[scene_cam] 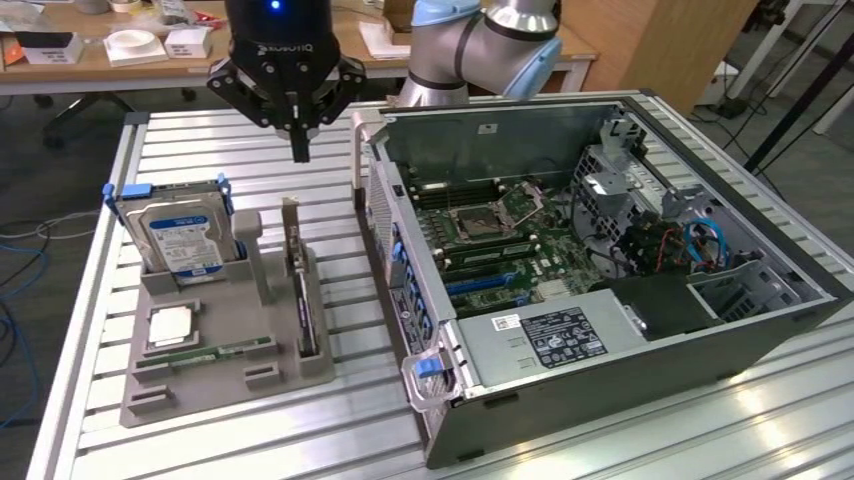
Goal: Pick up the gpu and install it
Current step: 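Reach for the gpu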
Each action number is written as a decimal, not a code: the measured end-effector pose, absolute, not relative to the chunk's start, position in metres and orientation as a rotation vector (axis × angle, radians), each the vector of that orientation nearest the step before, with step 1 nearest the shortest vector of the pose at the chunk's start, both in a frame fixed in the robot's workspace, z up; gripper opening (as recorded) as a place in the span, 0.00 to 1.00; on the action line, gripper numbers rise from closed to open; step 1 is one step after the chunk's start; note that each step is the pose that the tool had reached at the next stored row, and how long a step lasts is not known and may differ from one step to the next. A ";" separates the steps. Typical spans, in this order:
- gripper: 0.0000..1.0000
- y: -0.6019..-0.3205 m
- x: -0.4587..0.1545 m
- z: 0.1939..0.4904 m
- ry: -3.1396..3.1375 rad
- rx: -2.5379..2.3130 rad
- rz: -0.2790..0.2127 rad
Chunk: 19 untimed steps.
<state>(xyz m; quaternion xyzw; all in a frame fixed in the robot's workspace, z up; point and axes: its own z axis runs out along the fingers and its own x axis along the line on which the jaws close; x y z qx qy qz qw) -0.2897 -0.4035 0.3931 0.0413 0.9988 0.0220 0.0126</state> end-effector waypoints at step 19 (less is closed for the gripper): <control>0.11 -0.405 -0.301 0.393 3.113 0.132 0.069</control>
